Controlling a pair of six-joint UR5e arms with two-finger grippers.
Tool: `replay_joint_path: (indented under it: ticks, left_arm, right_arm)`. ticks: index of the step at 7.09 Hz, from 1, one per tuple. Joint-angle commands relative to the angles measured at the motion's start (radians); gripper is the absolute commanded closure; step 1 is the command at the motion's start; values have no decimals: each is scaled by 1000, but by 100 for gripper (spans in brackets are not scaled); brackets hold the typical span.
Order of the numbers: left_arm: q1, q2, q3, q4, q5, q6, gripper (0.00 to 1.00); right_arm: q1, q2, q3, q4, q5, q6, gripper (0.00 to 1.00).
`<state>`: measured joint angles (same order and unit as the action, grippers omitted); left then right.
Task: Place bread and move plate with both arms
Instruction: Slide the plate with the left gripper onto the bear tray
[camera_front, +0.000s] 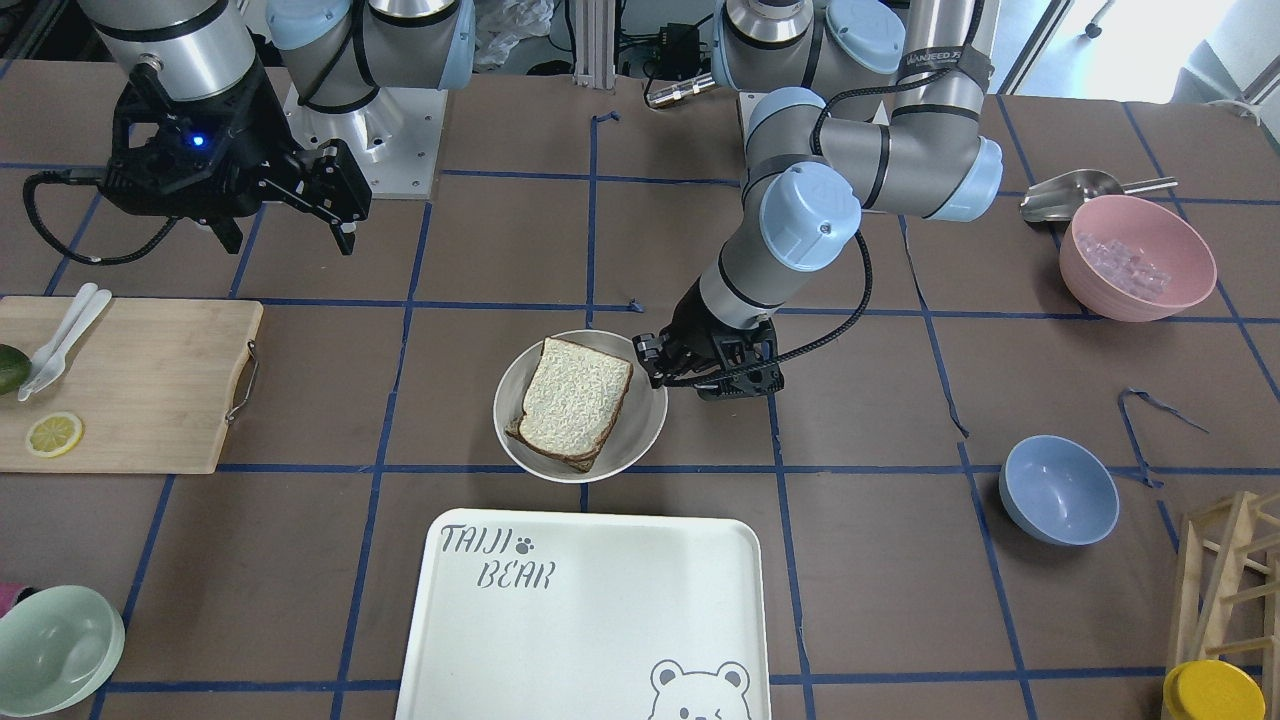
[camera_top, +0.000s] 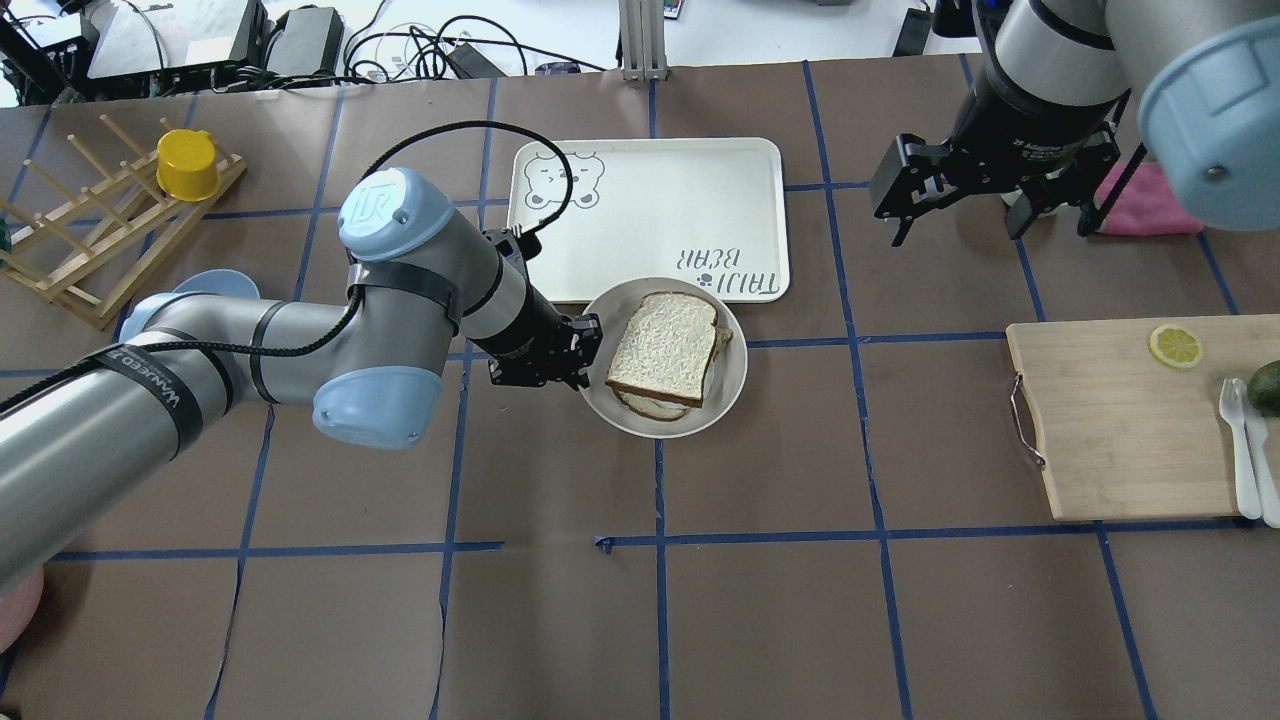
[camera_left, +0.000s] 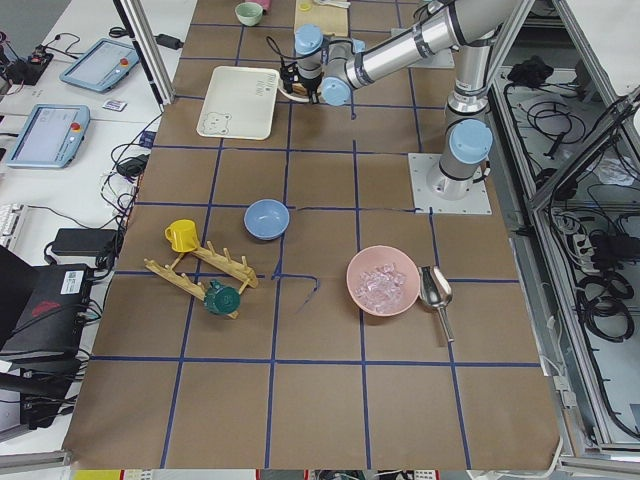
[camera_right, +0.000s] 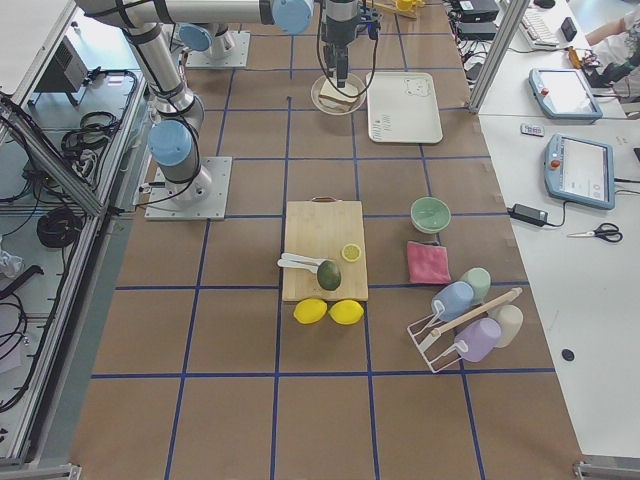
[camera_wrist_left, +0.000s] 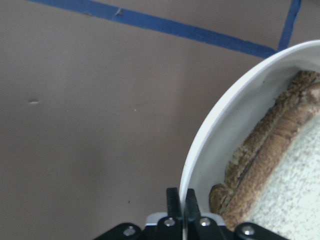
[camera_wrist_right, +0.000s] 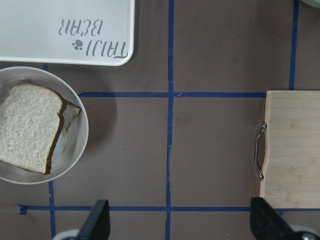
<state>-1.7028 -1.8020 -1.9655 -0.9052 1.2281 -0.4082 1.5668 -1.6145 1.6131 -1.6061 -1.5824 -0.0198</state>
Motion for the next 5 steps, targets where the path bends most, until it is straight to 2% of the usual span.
replay_joint_path:
  ticks: [1, 5]
  left_arm:
    - [23, -77, 156, -44, -32, 0, 100]
    - [37, -307, 455, -78, -30, 23, 100]
  right_arm:
    - [2, -2, 1, 0, -2, -2, 0]
    - [2, -1, 2, 3, -4, -2, 0]
